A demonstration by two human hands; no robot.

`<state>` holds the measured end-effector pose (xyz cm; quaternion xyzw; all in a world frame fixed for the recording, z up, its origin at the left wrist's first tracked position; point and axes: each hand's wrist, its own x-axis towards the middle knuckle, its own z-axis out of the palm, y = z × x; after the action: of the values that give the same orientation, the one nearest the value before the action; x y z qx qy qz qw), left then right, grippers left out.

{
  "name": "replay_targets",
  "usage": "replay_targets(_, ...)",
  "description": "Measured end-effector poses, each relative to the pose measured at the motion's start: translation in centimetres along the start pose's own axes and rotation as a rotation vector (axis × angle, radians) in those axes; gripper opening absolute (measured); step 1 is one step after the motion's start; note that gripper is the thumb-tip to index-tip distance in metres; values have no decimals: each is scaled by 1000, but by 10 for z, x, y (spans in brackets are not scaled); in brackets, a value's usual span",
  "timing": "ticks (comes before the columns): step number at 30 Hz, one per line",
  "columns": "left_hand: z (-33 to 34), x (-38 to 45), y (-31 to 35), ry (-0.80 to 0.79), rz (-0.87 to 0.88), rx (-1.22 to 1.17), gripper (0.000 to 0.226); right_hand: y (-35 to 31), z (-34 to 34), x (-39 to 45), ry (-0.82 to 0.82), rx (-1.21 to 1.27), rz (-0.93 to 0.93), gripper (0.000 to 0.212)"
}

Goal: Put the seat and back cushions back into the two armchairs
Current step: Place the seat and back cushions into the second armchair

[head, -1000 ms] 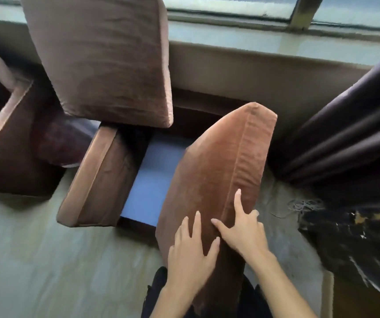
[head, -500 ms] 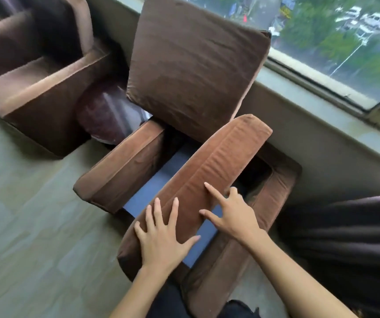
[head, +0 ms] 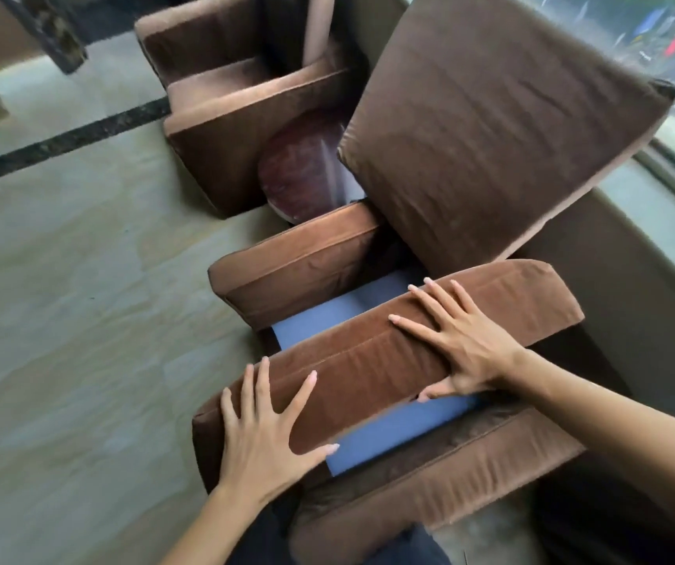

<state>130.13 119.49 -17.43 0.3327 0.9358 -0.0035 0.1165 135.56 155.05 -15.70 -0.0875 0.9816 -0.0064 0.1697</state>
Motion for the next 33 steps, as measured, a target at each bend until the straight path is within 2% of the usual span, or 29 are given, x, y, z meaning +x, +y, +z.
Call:
replay_targets(5, -12, 1, 1, -37, -48, 41, 107, 33, -4, 1, -4, -28, -157, 120)
replay_targets(9, -17, 8, 7, -60, -48, 83, 113, 53, -2, -2, 11, -24, -139, 122)
replay_targets(16, -18, 14, 11, -89, -47, 128, 109, 71, 1, 0, 27, 29, -183, 121)
replay_targets(21, -18, 18, 12, -89, -12, 112, 108, 73, 7, -5, 3, 29, -174, 132)
replay_targets(27, -15, 19, 4, -64, 35, 114, 105, 67, 14, -5, 129, 59, -192, 107)
replay_targets(33, -36, 41, -19, -20, 109, 118, 102, 67, 5, 10, 100, 21, -147, 101)
